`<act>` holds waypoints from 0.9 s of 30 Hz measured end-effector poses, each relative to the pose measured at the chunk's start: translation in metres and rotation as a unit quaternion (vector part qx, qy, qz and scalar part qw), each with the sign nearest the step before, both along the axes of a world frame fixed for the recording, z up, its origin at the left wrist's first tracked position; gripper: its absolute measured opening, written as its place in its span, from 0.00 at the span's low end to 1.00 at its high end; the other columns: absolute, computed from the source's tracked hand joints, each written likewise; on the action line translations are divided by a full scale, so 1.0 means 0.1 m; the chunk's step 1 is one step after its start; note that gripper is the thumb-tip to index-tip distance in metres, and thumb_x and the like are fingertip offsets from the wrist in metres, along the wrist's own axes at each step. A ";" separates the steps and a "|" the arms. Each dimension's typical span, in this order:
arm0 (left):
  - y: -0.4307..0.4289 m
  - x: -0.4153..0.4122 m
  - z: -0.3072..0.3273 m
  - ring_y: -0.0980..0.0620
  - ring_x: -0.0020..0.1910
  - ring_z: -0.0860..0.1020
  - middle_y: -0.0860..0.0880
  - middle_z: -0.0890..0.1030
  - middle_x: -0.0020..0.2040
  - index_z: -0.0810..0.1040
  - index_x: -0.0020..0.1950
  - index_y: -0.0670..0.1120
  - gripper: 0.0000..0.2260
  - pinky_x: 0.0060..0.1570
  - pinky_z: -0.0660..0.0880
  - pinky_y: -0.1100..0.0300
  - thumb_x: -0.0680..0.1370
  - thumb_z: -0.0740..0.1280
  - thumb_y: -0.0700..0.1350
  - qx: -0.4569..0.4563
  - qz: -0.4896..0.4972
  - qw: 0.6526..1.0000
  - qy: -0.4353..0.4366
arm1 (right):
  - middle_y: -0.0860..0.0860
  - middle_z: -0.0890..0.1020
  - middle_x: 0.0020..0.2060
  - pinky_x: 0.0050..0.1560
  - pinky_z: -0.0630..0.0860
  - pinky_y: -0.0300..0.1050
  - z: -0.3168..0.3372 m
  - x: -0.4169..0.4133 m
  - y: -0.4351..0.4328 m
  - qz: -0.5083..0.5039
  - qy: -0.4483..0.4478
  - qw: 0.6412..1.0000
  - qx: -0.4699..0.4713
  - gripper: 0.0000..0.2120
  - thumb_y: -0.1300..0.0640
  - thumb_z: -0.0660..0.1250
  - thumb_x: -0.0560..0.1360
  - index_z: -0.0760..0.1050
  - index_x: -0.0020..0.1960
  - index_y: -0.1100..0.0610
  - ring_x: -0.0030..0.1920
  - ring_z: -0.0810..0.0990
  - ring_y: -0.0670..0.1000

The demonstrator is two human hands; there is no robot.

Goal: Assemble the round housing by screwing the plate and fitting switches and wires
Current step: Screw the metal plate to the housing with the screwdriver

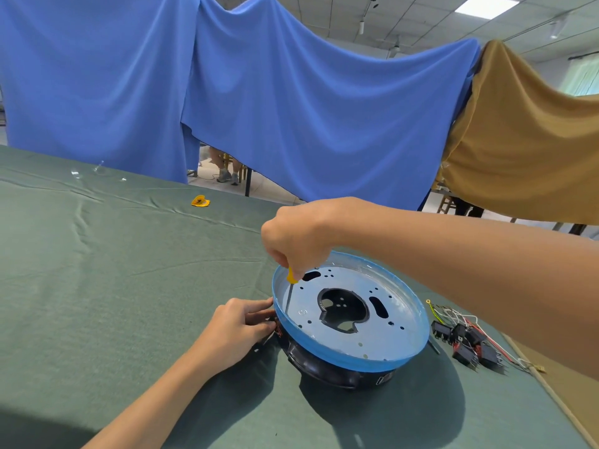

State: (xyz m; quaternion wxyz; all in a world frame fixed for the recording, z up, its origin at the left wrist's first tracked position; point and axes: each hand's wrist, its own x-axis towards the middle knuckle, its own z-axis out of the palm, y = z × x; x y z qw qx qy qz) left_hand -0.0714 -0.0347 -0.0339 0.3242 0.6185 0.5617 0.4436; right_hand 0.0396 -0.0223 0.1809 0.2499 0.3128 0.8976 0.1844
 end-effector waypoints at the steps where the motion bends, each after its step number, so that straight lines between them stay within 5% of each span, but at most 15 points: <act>1: 0.00 0.00 0.00 0.68 0.50 0.80 0.60 0.85 0.51 0.81 0.65 0.49 0.18 0.47 0.76 0.66 0.77 0.69 0.35 0.001 0.000 1.000 0.000 | 0.49 0.74 0.28 0.27 0.68 0.38 0.01 0.02 -0.01 0.025 0.011 1.000 0.011 0.10 0.54 0.71 0.75 0.75 0.38 0.57 0.32 0.74 0.48; 5: 0.00 0.01 0.01 0.68 0.47 0.80 0.59 0.85 0.49 0.82 0.63 0.51 0.17 0.44 0.75 0.67 0.78 0.68 0.35 0.005 -0.002 1.000 -0.004 | 0.50 0.67 0.25 0.25 0.62 0.41 -0.02 0.08 -0.03 0.067 0.045 0.997 0.005 0.21 0.59 0.68 0.76 0.62 0.29 0.54 0.29 0.64 0.47; 8: 0.00 0.01 0.01 0.65 0.52 0.80 0.59 0.85 0.50 0.81 0.63 0.52 0.17 0.48 0.76 0.66 0.78 0.69 0.36 0.007 -0.006 1.000 -0.004 | 0.47 0.73 0.26 0.25 0.66 0.35 -0.04 0.10 0.03 0.029 0.036 0.999 -0.007 0.13 0.60 0.66 0.76 0.72 0.32 0.57 0.31 0.71 0.48; 11: 0.00 0.02 0.02 0.66 0.53 0.80 0.60 0.85 0.51 0.80 0.65 0.51 0.17 0.54 0.77 0.64 0.78 0.69 0.37 0.005 0.000 1.000 0.005 | 0.48 0.84 0.33 0.34 0.75 0.40 -0.04 0.18 0.13 -0.058 0.063 0.995 -0.057 0.12 0.59 0.63 0.77 0.80 0.40 0.61 0.36 0.79 0.52; 17: -0.01 0.03 0.05 0.63 0.51 0.82 0.59 0.85 0.50 0.80 0.65 0.51 0.17 0.52 0.79 0.61 0.78 0.69 0.38 0.002 0.003 1.000 0.012 | 0.55 0.81 0.28 0.20 0.62 0.34 -0.12 0.08 0.19 -0.178 0.102 0.972 -0.116 0.14 0.64 0.56 0.80 0.74 0.38 0.67 0.21 0.66 0.49; 20: -0.01 0.02 0.05 0.66 0.51 0.81 0.61 0.85 0.49 0.81 0.65 0.52 0.17 0.52 0.78 0.64 0.78 0.68 0.37 0.010 0.004 1.000 0.019 | 0.53 0.78 0.28 0.25 0.68 0.37 -0.09 0.08 0.16 -0.137 0.086 0.982 -0.093 0.16 0.57 0.62 0.80 0.72 0.36 0.63 0.25 0.72 0.51; 24: -0.02 0.03 0.05 0.67 0.46 0.81 0.61 0.86 0.47 0.82 0.62 0.51 0.16 0.43 0.76 0.68 0.79 0.67 0.35 -0.001 0.003 1.000 -0.004 | 0.52 0.79 0.37 0.23 0.67 0.35 -0.02 0.10 0.07 -0.028 0.011 0.999 -0.038 0.09 0.55 0.68 0.76 0.79 0.48 0.61 0.34 0.75 0.51; 27: -0.03 0.03 0.05 0.67 0.46 0.81 0.60 0.86 0.47 0.82 0.62 0.51 0.16 0.45 0.78 0.63 0.79 0.67 0.35 -0.003 0.001 1.000 -0.007 | 0.49 0.77 0.29 0.24 0.66 0.37 -0.02 0.11 0.07 0.017 0.023 1.000 0.001 0.13 0.54 0.69 0.76 0.76 0.35 0.57 0.32 0.75 0.49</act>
